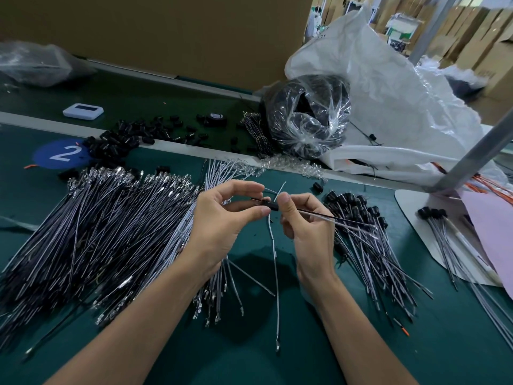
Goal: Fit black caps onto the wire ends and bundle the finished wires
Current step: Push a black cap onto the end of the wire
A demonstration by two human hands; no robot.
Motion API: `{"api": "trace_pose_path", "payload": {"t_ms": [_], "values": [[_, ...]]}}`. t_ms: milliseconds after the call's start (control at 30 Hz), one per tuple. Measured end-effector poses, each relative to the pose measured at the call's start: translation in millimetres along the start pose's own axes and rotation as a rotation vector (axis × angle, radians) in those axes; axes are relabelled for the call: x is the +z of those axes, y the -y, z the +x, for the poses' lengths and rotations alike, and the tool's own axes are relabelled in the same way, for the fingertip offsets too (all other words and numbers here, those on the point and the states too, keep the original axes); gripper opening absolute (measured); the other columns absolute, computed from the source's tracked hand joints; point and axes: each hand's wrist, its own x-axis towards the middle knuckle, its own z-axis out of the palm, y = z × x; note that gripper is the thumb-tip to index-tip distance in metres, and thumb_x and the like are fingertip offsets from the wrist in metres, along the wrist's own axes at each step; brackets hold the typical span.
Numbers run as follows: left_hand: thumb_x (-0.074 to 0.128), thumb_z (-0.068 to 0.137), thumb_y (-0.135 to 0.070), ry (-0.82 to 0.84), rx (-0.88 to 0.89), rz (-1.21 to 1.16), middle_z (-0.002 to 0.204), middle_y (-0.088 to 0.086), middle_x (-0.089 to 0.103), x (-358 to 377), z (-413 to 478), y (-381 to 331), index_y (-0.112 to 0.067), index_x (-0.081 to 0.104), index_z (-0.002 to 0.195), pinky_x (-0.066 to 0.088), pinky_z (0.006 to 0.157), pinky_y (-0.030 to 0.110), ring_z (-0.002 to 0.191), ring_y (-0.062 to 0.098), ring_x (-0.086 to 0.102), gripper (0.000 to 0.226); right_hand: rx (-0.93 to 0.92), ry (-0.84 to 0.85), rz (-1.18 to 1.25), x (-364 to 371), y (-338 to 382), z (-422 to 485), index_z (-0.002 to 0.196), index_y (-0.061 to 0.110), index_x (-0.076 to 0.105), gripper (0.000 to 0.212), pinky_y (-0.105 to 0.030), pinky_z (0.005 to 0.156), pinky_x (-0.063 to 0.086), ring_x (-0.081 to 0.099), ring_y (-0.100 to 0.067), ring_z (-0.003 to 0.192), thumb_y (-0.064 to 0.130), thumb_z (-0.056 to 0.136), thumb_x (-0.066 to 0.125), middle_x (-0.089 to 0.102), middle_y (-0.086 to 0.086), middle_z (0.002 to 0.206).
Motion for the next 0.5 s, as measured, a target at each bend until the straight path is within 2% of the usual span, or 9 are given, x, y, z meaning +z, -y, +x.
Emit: {"api": "trace_pose_path", "payload": {"t_ms": [67, 133, 233, 300, 400, 500], "values": [[0.079, 0.065, 0.012, 0.000, 0.004, 0.004, 0.083, -0.001, 0.075, 0.2, -0.3, -0.2, -0.014, 0.072, 0.091, 0.054, 0.070, 0.016, 0.079, 0.013, 0.073, 0.037, -0.007, 0.038, 0.021, 0.1, -0.2, 0.4, 0.077, 0.018, 0.068, 0.012, -0.011, 0.053, 0.040, 0.054, 0.000, 0.054, 0.027, 0.081, 0.075, 0.065, 0.009, 0.063], [0.078, 0.066, 0.011, 0.016, 0.001, -0.015, 0.086, 0.000, 0.075, -0.4, 0.4, -0.7, -0.012, 0.072, 0.094, 0.053, 0.072, 0.016, 0.081, 0.012, 0.073, 0.037, -0.008, 0.053, 0.029, 0.1, -0.7, 1.0, 0.072, 0.020, 0.070, 0.012, -0.013, 0.051, 0.039, 0.051, -0.004, 0.052, 0.019, 0.083, 0.073, 0.065, 0.007, 0.063], [0.078, 0.066, -0.004, 0.041, -0.032, -0.099, 0.094, 0.004, 0.075, -1.7, 1.3, -0.9, -0.012, 0.072, 0.098, 0.055, 0.079, 0.021, 0.091, 0.018, 0.072, 0.034, 0.033, 0.015, 0.083, -1.9, -1.2, 3.2, 0.068, 0.021, 0.069, 0.012, -0.019, 0.051, 0.038, 0.046, -0.009, 0.052, 0.021, 0.079, 0.075, 0.060, 0.003, 0.060], [0.077, 0.063, -0.012, 0.024, -0.079, -0.149, 0.093, 0.006, 0.075, -2.1, 1.8, -0.4, -0.011, 0.074, 0.094, 0.056, 0.083, 0.025, 0.091, 0.021, 0.071, 0.031, 0.055, 0.014, 0.113, -3.2, -2.4, 4.4, 0.068, 0.021, 0.068, 0.012, -0.020, 0.052, 0.038, 0.046, -0.010, 0.053, 0.022, 0.078, 0.075, 0.058, 0.002, 0.059], [0.075, 0.066, -0.011, 0.036, -0.116, -0.184, 0.085, 0.011, 0.075, -1.4, 0.6, 0.1, -0.008, 0.076, 0.085, 0.058, 0.070, 0.022, 0.077, 0.020, 0.072, 0.020, 0.056, 0.042, 0.094, -3.5, -3.2, 4.2, 0.069, 0.021, 0.068, 0.014, -0.021, 0.054, 0.039, 0.046, -0.011, 0.053, 0.028, 0.076, 0.078, 0.058, 0.000, 0.059], [0.074, 0.068, -0.009, 0.040, -0.108, -0.150, 0.084, 0.013, 0.075, -0.6, -0.3, 0.8, -0.005, 0.075, 0.088, 0.057, 0.066, 0.021, 0.074, 0.021, 0.073, 0.020, 0.052, 0.053, 0.087, -3.2, -2.0, 3.1, 0.071, 0.020, 0.070, 0.015, -0.021, 0.055, 0.040, 0.047, -0.012, 0.054, 0.032, 0.072, 0.079, 0.059, 0.000, 0.061]]}}
